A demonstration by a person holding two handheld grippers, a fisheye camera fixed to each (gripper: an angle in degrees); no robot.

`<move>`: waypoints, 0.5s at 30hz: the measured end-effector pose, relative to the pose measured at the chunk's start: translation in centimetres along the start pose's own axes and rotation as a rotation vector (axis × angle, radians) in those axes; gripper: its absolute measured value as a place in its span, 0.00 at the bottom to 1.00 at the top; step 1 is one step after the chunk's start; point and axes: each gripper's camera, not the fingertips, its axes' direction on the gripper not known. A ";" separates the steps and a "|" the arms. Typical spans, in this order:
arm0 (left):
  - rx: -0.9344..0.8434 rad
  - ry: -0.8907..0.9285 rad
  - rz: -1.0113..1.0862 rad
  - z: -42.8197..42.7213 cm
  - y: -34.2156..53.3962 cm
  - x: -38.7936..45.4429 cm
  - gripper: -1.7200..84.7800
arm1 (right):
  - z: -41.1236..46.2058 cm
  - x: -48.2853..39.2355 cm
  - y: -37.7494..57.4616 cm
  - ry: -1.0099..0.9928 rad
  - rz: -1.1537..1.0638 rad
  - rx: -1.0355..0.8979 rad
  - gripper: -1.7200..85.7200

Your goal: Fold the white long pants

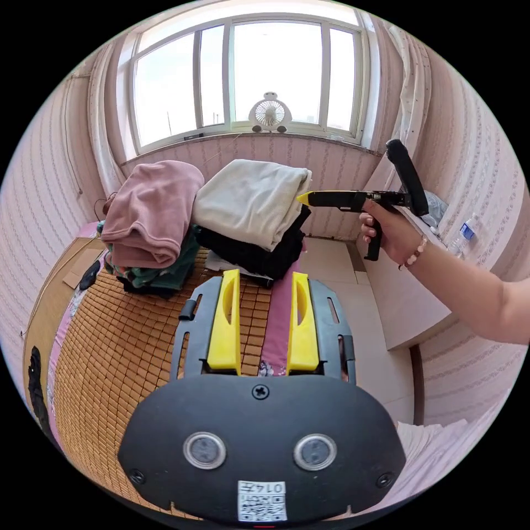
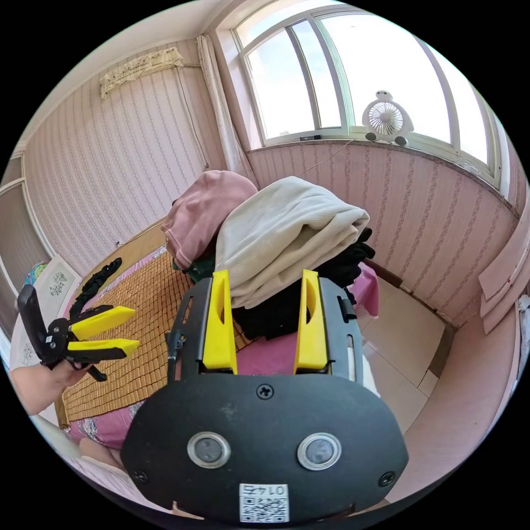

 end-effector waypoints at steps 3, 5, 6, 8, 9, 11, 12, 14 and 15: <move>-0.050 0.037 0.005 4.6 -4.1 -0.3 0.19 | 0.8 2.4 -1.5 -0.061 0.053 0.012 0.22; -0.079 0.024 0.000 7.5 -6.5 -0.6 0.20 | 1.9 3.7 -2.2 -0.097 0.069 0.014 0.21; -0.080 0.022 -0.020 8.1 -6.9 -0.9 0.20 | 2.3 3.9 -2.3 -0.097 0.073 0.007 0.20; -0.058 0.067 -0.123 9.6 -7.7 -2.2 0.18 | 3.5 4.4 -2.6 -0.076 0.081 -0.029 0.18; -0.057 0.068 -0.132 9.9 -7.8 -2.4 0.17 | 3.7 4.3 -2.6 -0.068 0.083 -0.041 0.17; -0.114 0.016 -0.105 10.8 -7.9 -2.2 0.14 | 4.0 3.2 -3.2 -0.046 0.043 -0.105 0.10; -0.123 0.000 -0.097 10.7 -7.9 -2.1 0.13 | 3.7 2.9 -3.4 -0.040 0.026 -0.110 0.09; -0.082 -0.003 -0.107 8.5 -7.2 -2.4 0.07 | 1.7 2.3 -3.9 -0.119 -0.007 -0.073 0.06; -0.061 0.003 -0.114 7.7 -6.9 -2.7 0.07 | 0.9 2.4 -4.0 -0.155 -0.005 -0.053 0.05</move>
